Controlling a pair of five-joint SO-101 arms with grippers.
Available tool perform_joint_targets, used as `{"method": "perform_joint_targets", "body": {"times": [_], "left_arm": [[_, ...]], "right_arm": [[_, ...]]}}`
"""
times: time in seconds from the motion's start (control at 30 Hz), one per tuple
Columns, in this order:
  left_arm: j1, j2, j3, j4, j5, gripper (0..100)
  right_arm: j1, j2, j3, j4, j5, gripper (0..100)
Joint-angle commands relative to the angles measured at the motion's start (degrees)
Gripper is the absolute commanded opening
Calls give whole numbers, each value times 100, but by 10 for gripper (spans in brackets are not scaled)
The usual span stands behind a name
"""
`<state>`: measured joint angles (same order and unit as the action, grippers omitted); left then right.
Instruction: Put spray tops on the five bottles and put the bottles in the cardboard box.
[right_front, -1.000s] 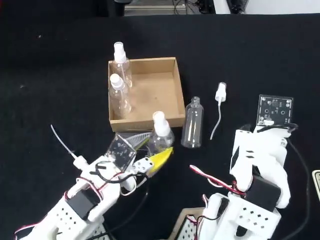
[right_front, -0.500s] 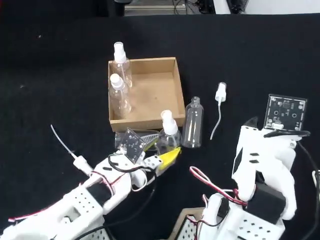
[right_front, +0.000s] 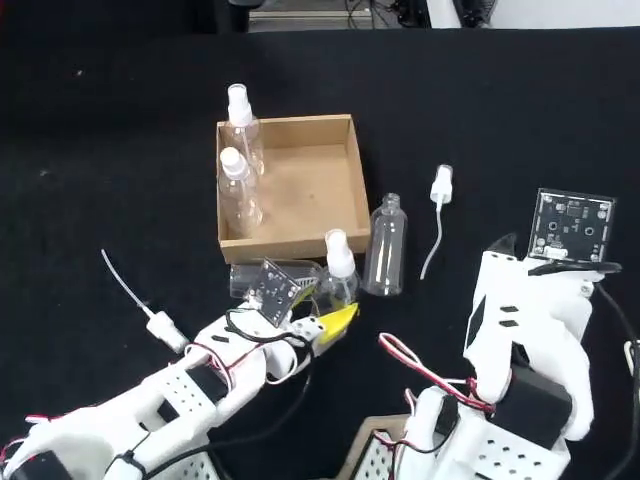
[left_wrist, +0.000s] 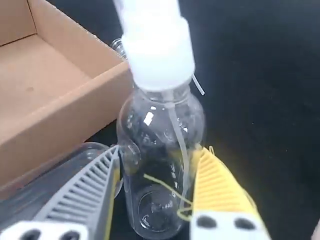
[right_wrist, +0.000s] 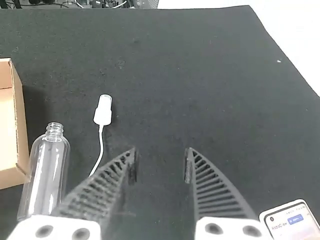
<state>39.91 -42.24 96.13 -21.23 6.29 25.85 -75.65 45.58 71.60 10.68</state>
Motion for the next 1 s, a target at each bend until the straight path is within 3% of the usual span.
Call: {"method": "perform_joint_targets", "body": {"times": [0.0,0.2,0.4,0.63,0.97], "left_arm": [[31,167,40,9,53,73],[31,167,40,18,9,81],[48,105,40,369,62,232],[84,105,40,431,62,211],[31,97,40,800,70,287]], "right_arm": [[-97,-66,-321,26,-35,131],[-97,-66,-321,18,-26,131],[-97,-66,-303,18,-26,131],[-97,-66,-303,18,-26,131],[-97,-66,-303,26,-26,131]]}}
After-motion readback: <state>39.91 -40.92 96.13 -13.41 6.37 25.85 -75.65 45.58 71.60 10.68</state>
